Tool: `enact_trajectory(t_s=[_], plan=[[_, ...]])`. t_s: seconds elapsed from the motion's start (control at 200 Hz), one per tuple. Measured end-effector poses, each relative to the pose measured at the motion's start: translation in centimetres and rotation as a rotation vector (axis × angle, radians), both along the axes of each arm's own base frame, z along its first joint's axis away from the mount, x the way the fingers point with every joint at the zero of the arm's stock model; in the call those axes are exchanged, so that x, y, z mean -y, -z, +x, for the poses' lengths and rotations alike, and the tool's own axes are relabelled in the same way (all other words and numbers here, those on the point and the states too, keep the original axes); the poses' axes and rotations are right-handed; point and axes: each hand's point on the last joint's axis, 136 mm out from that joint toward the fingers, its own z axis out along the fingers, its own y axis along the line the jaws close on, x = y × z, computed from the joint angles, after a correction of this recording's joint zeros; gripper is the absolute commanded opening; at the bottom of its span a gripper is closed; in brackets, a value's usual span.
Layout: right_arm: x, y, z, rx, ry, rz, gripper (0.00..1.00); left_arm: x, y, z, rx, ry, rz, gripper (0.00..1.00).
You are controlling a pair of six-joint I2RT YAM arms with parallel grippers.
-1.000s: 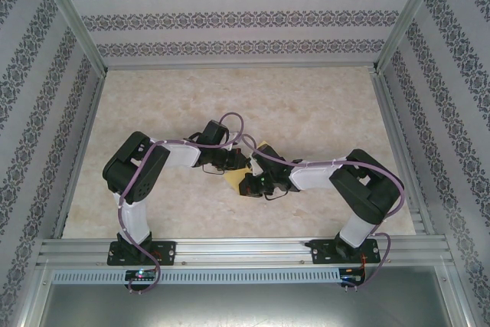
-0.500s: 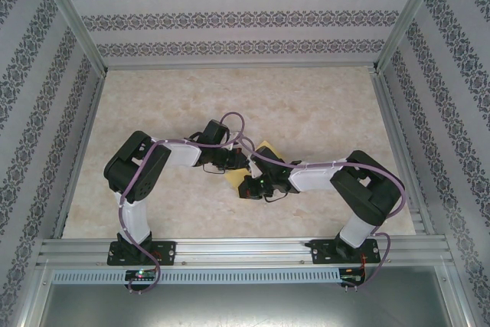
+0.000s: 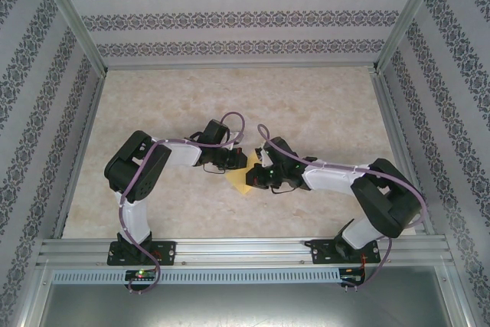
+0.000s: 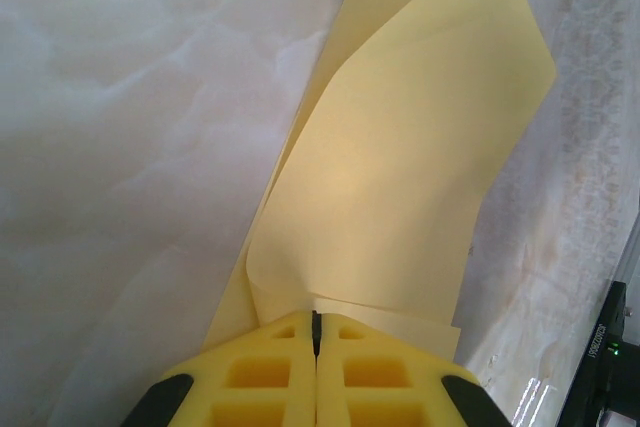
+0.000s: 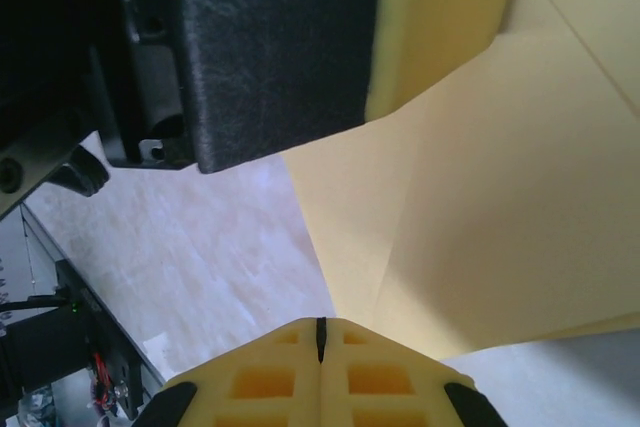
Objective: Fold a paper plane with a square sheet of paper (pick it up from the middle)
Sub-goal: Fold the triangle a second time at the center of the table.
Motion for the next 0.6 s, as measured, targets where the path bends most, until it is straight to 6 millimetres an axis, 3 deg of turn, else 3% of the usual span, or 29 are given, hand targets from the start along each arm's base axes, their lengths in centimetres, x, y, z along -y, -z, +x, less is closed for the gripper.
enact_trajectory(t_s=[0.25,0.6], plan=[[0.3,3.2,-0.4,-0.064,-0.003,-0.058,0.04,0.0,0.0,0.0,0.0,0.0,0.0,0.08],[0.5,3.2,-0.4,-0.048,-0.019,-0.074,0.04,0.0,0.0,0.0,0.003,0.003,0.001,0.08]])
